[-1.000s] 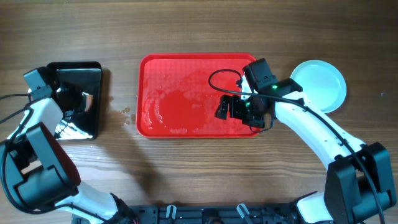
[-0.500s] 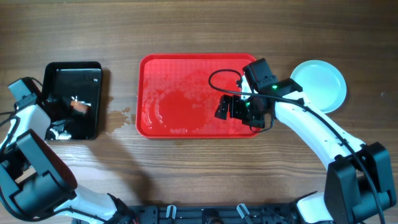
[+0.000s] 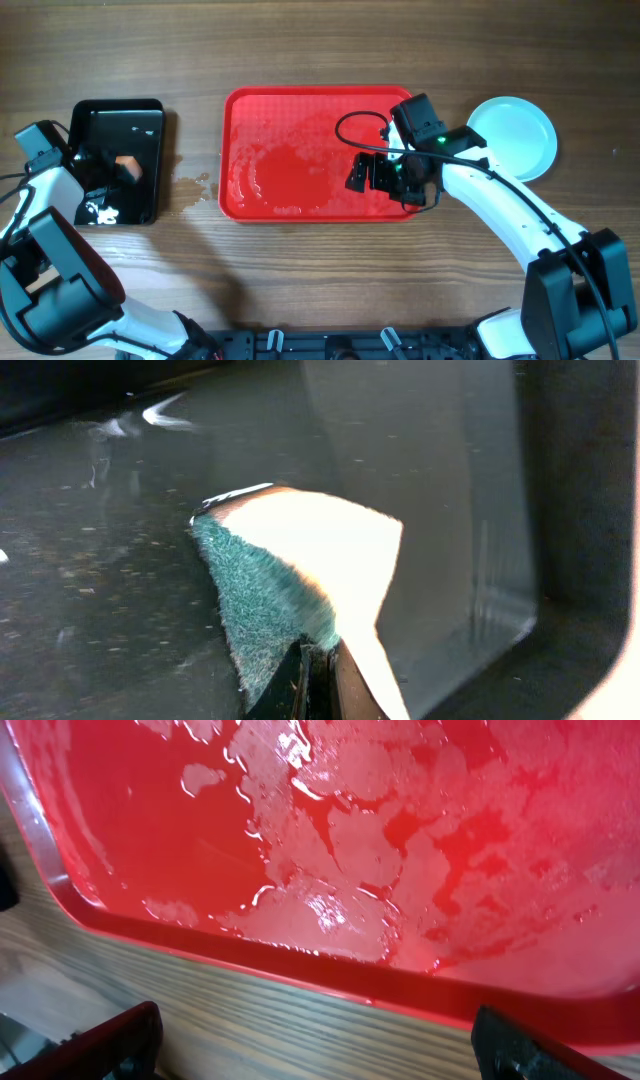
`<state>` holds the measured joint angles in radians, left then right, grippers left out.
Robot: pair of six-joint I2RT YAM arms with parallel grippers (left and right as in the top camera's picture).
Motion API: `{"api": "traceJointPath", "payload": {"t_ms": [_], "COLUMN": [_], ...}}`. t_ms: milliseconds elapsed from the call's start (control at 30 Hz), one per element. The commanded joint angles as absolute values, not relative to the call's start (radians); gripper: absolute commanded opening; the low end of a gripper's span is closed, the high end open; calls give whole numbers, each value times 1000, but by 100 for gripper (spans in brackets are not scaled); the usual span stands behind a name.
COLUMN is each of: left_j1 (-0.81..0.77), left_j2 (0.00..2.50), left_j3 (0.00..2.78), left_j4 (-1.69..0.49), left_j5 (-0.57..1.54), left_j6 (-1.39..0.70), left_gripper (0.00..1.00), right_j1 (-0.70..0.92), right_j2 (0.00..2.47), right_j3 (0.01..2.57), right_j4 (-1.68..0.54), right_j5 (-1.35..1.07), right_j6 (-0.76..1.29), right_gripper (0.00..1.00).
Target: Clean dirty plates on tray and stack at the side
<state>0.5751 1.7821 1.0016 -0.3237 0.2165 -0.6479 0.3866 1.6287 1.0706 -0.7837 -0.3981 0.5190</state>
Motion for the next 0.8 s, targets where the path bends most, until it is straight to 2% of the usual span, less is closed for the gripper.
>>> {"api": "traceJointPath", "payload": {"t_ms": [0, 233, 433, 767], "left_j1": [562, 525, 520, 520], "left_j2": [1741, 1819, 1867, 1677], "left_j3": [1016, 982, 985, 1008], "left_j4": [-294, -326, -311, -321], "left_j5": [291, 67, 115, 114], "left_j6": [-636, -632, -632, -636], "left_gripper": [4, 4, 4, 4], "right_j1": [390, 390, 390, 390], "right_j2": [1631, 1631, 1631, 1631], "right_j3": [1064, 1064, 1064, 1064], "right_j4": [-786, -760, -779, -775], "right_j5": [-379, -378, -377, -377], "right_j6": [497, 524, 516, 498], "right_gripper": [100, 100, 100, 100]}}
